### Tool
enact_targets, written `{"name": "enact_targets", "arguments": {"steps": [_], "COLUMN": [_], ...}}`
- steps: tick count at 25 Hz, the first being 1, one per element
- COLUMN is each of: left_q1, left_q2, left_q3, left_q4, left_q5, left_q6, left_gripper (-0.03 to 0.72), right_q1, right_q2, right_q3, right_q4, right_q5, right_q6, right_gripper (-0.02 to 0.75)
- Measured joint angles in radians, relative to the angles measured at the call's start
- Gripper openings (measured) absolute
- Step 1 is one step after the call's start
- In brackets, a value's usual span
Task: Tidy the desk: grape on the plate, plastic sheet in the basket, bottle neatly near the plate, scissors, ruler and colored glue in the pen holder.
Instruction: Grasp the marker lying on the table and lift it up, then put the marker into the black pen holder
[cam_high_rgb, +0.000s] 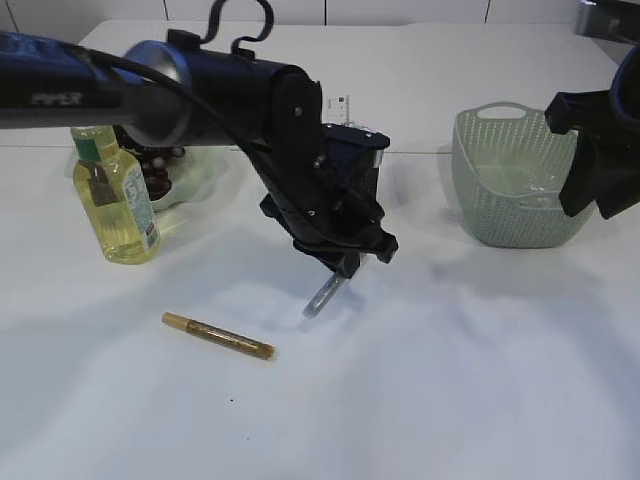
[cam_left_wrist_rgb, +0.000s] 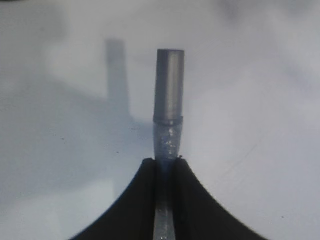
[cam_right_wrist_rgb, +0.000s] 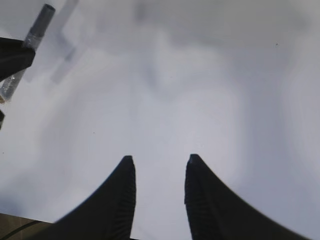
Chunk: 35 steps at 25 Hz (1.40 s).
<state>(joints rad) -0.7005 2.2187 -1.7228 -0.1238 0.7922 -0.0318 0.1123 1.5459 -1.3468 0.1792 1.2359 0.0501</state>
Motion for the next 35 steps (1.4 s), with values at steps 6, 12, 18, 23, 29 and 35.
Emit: {"name": "enact_targets", "arguments": {"steps": [6,12,18,23,29,35], "left_q1": [0.014,0.014,0.014,0.024,0.06,0.095], "left_q2": [-0.202,-0.337,-0.331,-0.268,-0.141,-0.027], "left_q3": [0.285,0.548,0.6,0.562,0.391,0.247], "left_q4": [0.0,-0.004,-0.008,-0.013,-0.014,-0.015], "left_q5": [-0.357,-0.84,-1.201,-1.428,-1.459,-1.45], "left_q6": [-0.012,-0.012,-0.013,-0.013,-0.013,-0.013], "left_gripper": [0.049,0.049,0.049,0.049,0.049,0.05], "right_q1": [0.0,0.0,0.0,0.0,0.0,0.0], "right_q2": [0.0,0.0,0.0,0.0,0.0,0.0], "right_q3": [0.0,0.0,0.0,0.0,0.0,0.0], "right_q4": [0.0,0.0,0.0,0.0,-0.02,-0.041], "right_q5": [-0.002,-0.002,-0.002,-0.002,-0.002,-0.002], "right_q6": [0.0,0.0,0.0,0.0,0.0,0.0], "right_gripper": [0.281,0.281,0.281,0.281,0.281,0.281]}}
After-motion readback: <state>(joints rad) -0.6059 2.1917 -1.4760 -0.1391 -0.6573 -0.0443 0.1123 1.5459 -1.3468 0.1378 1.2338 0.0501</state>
